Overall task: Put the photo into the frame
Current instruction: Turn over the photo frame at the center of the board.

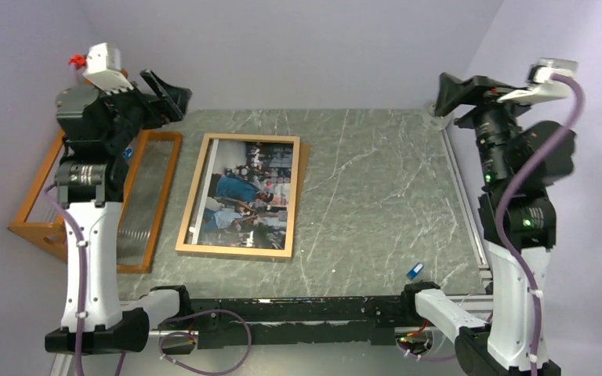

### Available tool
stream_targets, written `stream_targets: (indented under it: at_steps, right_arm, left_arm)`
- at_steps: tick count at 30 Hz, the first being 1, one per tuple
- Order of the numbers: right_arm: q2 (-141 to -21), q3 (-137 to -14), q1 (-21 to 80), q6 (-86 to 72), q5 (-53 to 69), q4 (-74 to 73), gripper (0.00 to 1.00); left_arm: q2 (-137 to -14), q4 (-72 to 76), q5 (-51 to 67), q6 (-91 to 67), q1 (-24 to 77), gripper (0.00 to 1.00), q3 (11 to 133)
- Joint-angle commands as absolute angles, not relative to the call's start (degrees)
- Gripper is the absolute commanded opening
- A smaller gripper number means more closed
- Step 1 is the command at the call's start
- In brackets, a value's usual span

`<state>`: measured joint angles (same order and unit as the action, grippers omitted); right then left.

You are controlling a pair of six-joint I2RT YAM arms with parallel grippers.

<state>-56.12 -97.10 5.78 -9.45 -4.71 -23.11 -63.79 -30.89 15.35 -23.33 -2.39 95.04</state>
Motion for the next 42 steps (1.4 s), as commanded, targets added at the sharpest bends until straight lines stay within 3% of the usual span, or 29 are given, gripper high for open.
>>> stream_targets:
  at_steps: [1,14,18,24,29,36,42]
  right_arm:
    - [-55.87,-92.52,5.91,-11.31,-2.10,-23.23,0.97]
    - [-62.46,-82.98,5.89,-21.97,3.77,-25.87,0.99]
    - [-64.56,-77.93,6.00,-23.22,10.98,-25.38,0.99]
    - [-64.87,-62.51,5.98,-35.24,14.20,-16.05,0.99]
    - [-70.59,-61.21,6.06,-37.98,13.58,-21.24,0.99]
    - [-71.51,-53.69,6.06,-41.02,12.38,-19.17,0.98]
    - [-72.01,-49.70,6.13,-42.97,12.49,-19.30,0.96]
  left_arm:
    - [-63.29,-29.55,21.14,-26.44,-2.55,0.94,91.50]
    - [-66.51,-26.97,29.99,-26.81,-2.42,0.94,81.23]
    - [-69.75,-26.40,32.60,-29.02,-0.48,0.94,76.83]
    - [-76.16,-27.05,20.06,-28.96,16.43,0.94,72.36]
    - [-85.95,-27.65,12.01,-31.54,23.63,0.93,72.48]
    - [-106.24,-27.74,12.97,-35.83,31.01,0.67,80.32]
    - [-115.88,-31.83,7.71,-37.61,33.62,0.60,86.46]
